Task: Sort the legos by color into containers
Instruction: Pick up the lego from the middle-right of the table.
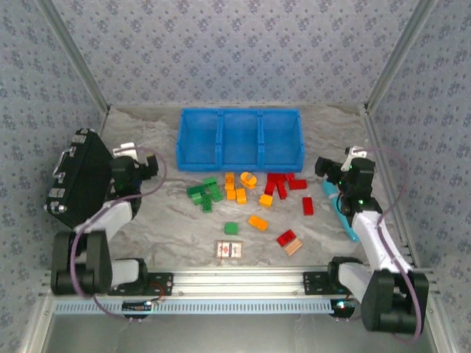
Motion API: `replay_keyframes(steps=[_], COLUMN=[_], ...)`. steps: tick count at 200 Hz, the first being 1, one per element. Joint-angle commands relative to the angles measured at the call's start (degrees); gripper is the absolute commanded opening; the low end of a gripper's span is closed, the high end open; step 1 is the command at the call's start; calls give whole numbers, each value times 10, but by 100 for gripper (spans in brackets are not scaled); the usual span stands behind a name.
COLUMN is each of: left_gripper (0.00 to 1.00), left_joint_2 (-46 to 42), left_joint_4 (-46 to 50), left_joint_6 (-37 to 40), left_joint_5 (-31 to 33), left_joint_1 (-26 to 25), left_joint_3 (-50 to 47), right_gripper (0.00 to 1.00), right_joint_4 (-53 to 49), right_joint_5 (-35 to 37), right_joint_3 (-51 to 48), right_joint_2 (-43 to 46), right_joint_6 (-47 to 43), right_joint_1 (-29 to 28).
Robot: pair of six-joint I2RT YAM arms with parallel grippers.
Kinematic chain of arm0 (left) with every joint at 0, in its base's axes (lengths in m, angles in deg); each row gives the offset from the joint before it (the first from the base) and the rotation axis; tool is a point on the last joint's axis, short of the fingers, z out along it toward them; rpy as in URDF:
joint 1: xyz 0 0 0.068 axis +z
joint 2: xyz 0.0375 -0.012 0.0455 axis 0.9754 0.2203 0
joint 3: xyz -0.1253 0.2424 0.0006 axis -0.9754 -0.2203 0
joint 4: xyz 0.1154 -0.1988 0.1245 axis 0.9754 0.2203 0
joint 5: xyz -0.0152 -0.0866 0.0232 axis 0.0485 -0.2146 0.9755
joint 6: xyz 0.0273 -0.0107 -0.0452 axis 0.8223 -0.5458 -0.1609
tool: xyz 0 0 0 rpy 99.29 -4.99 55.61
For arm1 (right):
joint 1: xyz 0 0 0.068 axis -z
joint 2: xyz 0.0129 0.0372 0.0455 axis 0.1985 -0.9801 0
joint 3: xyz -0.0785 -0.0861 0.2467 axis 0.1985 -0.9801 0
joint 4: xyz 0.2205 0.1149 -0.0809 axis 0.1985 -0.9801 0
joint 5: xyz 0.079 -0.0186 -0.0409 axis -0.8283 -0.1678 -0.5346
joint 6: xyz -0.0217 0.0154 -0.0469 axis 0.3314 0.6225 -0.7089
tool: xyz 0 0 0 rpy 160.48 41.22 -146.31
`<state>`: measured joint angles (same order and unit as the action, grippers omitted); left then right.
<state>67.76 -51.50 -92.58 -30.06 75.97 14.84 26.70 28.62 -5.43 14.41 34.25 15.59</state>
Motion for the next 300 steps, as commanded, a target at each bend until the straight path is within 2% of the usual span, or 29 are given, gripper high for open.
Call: replay_keyframes(steps=[1, 24, 46, 69, 84, 105, 131, 159, 223, 247, 285, 300], left_gripper=[100, 100, 100, 100, 100, 100, 100, 100, 100, 100, 100, 100], left_joint_2=[-104, -177, -205, -217, -223, -232, -239, -255, -249, -244, -246, -241], left_joint_4=[108, 185, 272, 323, 369, 403, 417, 422, 403, 402, 388, 387], left_joint_6=[-30, -40, -66, -102, -115, -91, -24, 48, 132, 136, 139, 140], left_joint_5=[52, 36, 24, -68, -103, -144, -194, -164, -128, -124, -118, -118], left_joint_1=[-44, -81, -104, -105, -105, -107, -117, -190, -288, -298, -299, -298], left_joint_3=[27, 71, 120, 146, 167, 181, 179, 169, 131, 125, 111, 110], right_gripper=[99, 97, 95, 94, 93, 92, 89, 86, 80, 77, 63, 61], right_joint_4=[-187, -245, -268, -285, -305, -317, -287, -252, -237, -229, -236, -233], right_joint_5=[-56, -80, -98, -78, -52, -20, 5, 30, 83, 89, 100, 99], right_joint_3=[-16, -38, -58, -70, -66, -66, -84, -83, -19, -3, 33, 41], right_joint_2=[70, 131, 145, 137, 126, 110, 80, 27, -106, -140, -203, -220], right_joint_6=[87, 129, 168, 189, 193, 193, 208, 211, 210, 206, 189, 185], right_joint_1=[-11, -37, -66, -106, -123, -135, -139, -156, -187, -189, -193, -196])
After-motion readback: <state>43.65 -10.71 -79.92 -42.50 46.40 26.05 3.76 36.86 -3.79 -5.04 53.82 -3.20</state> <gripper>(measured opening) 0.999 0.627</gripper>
